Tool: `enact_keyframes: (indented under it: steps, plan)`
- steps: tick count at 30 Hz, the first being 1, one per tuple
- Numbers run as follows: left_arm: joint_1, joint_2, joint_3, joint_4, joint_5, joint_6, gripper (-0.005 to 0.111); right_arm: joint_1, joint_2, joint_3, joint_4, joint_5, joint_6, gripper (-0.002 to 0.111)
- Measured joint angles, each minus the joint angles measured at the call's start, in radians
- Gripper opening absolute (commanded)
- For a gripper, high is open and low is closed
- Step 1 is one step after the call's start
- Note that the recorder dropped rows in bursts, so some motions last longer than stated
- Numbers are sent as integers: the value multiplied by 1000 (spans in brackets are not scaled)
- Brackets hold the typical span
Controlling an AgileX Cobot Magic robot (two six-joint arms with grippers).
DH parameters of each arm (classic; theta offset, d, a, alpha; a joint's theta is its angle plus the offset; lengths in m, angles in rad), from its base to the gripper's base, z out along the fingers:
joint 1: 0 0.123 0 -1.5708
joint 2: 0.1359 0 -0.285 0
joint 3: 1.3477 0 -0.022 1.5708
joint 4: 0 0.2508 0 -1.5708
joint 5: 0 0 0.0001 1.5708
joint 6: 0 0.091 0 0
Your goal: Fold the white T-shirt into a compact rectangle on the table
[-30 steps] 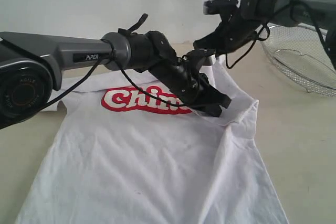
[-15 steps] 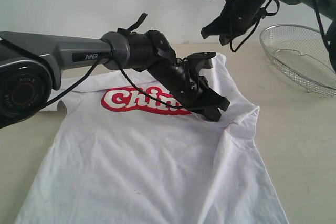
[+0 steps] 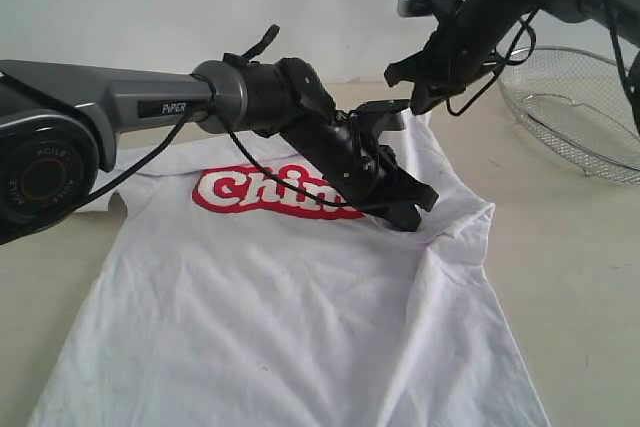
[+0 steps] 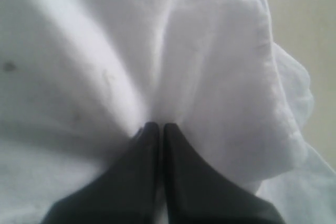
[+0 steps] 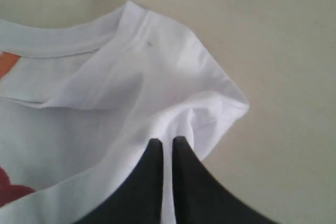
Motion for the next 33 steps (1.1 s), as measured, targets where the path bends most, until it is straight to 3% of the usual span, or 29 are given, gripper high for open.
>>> enact_keyframes:
  steps: [8, 18, 33]
  plan:
    - [0, 0, 0, 0, 0, 0, 5, 0, 59, 0, -14, -151, 76, 0]
    - [-28, 0, 0, -7, 3, 86, 5, 0, 83, 0, -187, -236, 200, 0]
    - [-40, -141, 7, 87, 124, 90, 5, 0, -62, 0, -295, -39, 103, 0]
